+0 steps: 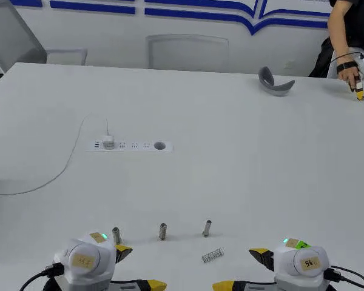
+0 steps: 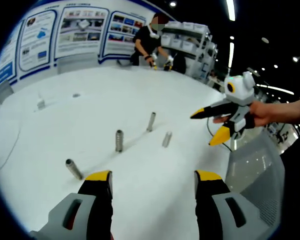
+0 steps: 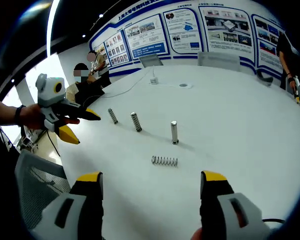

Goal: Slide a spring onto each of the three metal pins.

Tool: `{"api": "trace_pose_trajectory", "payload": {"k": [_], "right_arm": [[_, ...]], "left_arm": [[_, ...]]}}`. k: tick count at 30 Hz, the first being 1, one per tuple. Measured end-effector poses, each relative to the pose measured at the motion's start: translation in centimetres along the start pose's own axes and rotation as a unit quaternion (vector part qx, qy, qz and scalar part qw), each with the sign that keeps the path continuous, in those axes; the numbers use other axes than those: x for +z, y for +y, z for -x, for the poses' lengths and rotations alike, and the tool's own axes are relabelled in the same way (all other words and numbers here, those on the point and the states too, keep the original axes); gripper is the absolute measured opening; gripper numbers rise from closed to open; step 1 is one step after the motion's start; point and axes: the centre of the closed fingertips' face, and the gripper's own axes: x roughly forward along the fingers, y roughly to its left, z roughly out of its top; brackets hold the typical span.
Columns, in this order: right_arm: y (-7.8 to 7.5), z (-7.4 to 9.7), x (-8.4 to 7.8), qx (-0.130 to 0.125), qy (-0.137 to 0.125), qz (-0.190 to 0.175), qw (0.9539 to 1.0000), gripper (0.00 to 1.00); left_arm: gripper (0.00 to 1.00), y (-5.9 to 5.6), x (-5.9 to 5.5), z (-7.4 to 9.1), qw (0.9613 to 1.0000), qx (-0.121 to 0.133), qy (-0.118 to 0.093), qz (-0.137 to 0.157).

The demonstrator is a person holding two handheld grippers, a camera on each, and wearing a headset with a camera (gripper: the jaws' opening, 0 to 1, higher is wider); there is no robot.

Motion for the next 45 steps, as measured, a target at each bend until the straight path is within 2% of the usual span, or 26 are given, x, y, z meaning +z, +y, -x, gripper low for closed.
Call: {"api": "trace_pose_trajectory", "payload": {"k": [3,15,28,35,45], "right_arm": [[-0.1,0.6,-0.2,-0.001,-0.003,-0.002,1.0,0.82],[-0.1,2.1,-0.3,-0.004,-0.013,-0.007,0.9999,0.82],[0.2,2.4,-0.4,0.013,-0.005,0.007,0.9999,0.85],[0.1,2.4,-0.4,0.019,-0.004,0.008,0.9998,0.85],[-0.2,2.8,-0.4,0.02,-0.009,0.003,0.9997,0.85]], "left_arm": [[0.72,-0.3,0.0,-0.8,1.0,-0.003,0.003,-0.003],[0.72,-2.0,1.1,-3.5,0.9993,-0.022,0.018,-0.025],[0.71,-3.5,1.7,-6.4,0.9983,-0.035,0.03,-0.035],[0.67,-3.6,2.0,-7.8,0.9978,-0.035,0.036,-0.043],[0.64,-4.0,2.6,-9.5,0.9977,-0.041,0.039,-0.039]]}}
